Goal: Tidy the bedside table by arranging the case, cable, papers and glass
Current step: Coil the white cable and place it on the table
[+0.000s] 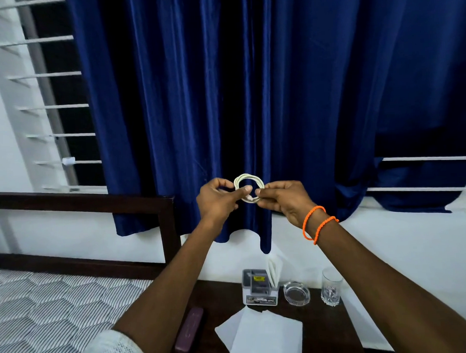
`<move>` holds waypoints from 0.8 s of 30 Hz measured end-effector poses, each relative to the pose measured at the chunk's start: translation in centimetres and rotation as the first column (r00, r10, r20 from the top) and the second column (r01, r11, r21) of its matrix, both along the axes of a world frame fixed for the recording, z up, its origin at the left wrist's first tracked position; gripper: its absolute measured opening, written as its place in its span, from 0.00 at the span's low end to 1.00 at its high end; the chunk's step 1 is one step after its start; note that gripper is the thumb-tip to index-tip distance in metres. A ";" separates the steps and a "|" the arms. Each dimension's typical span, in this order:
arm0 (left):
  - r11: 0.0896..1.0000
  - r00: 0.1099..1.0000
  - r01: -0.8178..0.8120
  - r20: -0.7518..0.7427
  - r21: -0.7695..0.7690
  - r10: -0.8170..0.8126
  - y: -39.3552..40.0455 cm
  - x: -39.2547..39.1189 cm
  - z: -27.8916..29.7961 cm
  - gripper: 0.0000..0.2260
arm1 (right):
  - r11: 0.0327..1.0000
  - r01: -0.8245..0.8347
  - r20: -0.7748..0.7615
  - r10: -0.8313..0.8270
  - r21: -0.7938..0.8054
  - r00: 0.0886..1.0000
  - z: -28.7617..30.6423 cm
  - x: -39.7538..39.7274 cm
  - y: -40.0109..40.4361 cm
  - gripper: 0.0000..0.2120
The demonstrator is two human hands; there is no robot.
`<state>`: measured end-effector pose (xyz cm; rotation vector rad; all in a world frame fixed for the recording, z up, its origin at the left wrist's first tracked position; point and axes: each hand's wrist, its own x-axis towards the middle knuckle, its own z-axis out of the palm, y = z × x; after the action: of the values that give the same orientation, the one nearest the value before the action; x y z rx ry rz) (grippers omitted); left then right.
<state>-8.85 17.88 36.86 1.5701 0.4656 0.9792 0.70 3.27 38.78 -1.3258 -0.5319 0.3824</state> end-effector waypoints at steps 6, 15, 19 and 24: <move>0.958 0.957 0.288 -0.028 -0.010 -0.288 0.2 -0.6 0.0 0.18 | 0.996 -0.088 -0.095 0.089 0.017 0.991 0.2 0.0 -0.3 0.07; 0.876 0.964 -0.228 -0.031 0.426 0.266 0.5 0.6 -0.7 0.09 | 0.992 -0.124 -0.061 0.124 -0.002 0.990 -0.5 -1.1 1.1 0.06; 0.897 0.964 -0.157 -0.135 0.413 0.231 1.4 0.7 -1.3 0.05 | 0.994 -0.113 -0.057 0.113 -0.002 0.992 -0.7 -0.8 1.4 0.07; 0.856 0.892 0.435 0.002 -0.280 -0.452 1.9 -0.4 -1.6 0.06 | 0.997 -0.074 -0.057 0.073 -0.003 0.996 -1.2 -0.8 2.1 0.06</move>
<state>-9.30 19.75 35.29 1.3734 0.2481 0.4851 -0.09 5.36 37.58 -1.2989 -0.5337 0.4808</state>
